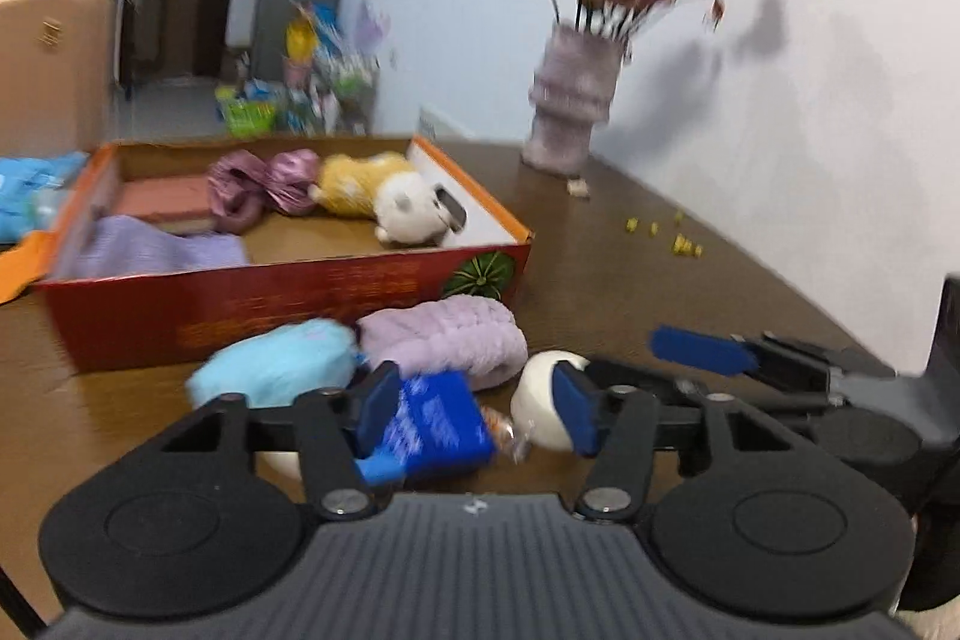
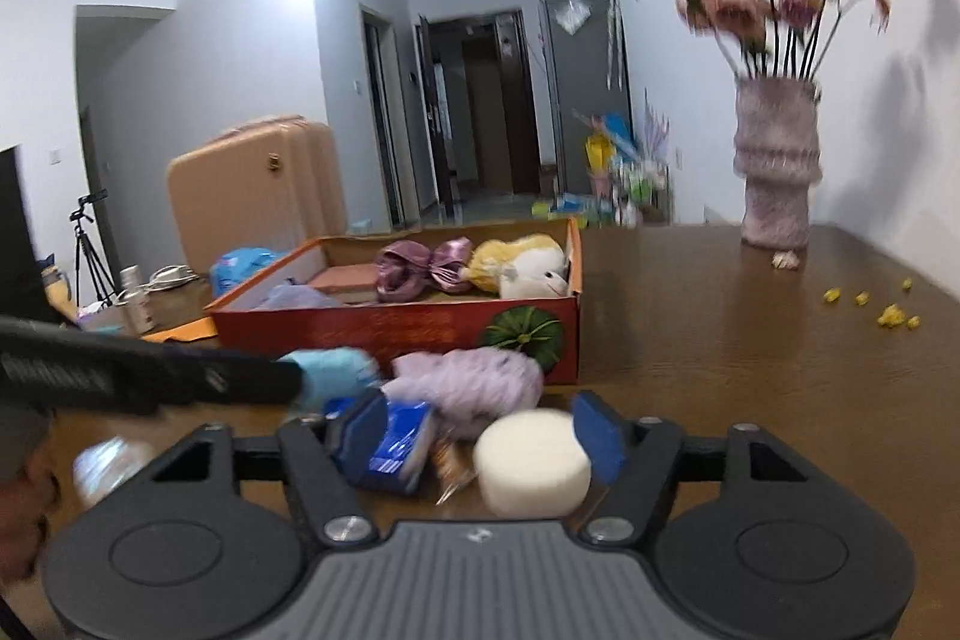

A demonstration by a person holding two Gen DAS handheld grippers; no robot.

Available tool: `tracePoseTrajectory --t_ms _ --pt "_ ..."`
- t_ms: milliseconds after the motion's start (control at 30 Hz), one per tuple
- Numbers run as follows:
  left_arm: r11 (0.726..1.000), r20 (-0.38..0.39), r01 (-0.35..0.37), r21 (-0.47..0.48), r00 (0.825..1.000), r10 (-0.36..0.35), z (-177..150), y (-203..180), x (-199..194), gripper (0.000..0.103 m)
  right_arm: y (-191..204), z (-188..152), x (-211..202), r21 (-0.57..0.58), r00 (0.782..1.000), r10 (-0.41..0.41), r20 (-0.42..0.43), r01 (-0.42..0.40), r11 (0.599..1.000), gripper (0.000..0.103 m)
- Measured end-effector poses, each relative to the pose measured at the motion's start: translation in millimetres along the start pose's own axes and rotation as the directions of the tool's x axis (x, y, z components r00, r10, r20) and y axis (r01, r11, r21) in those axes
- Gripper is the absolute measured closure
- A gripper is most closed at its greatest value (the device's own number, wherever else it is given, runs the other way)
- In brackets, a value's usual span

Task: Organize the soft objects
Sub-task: 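Reach the left tool to the pale pink fuzzy band and grasp it, then carry the pink fuzzy band into the box onto the lavender bag and open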

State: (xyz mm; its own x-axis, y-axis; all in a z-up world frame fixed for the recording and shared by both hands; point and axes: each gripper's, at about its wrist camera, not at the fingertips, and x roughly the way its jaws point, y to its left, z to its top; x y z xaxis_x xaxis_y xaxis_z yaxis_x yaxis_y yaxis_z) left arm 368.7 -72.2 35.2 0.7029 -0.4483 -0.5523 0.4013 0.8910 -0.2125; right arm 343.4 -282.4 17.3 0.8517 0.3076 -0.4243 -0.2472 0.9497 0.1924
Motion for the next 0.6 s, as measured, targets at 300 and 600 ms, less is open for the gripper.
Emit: tracePoseTrajectory --t_ms 300,600 --pt "0.99 -0.134 -0.018 -0.143 0.991 -0.001 27 37 84 0.051 -44 23 106 0.151 0.979 0.091 -0.184 -0.063 0.987 0.058" --pt "0.994 -0.127 -0.011 -0.106 0.992 -0.002 29 28 95 0.067 -49 15 110 0.199 0.975 0.171 -0.141 -0.141 0.97 0.088"
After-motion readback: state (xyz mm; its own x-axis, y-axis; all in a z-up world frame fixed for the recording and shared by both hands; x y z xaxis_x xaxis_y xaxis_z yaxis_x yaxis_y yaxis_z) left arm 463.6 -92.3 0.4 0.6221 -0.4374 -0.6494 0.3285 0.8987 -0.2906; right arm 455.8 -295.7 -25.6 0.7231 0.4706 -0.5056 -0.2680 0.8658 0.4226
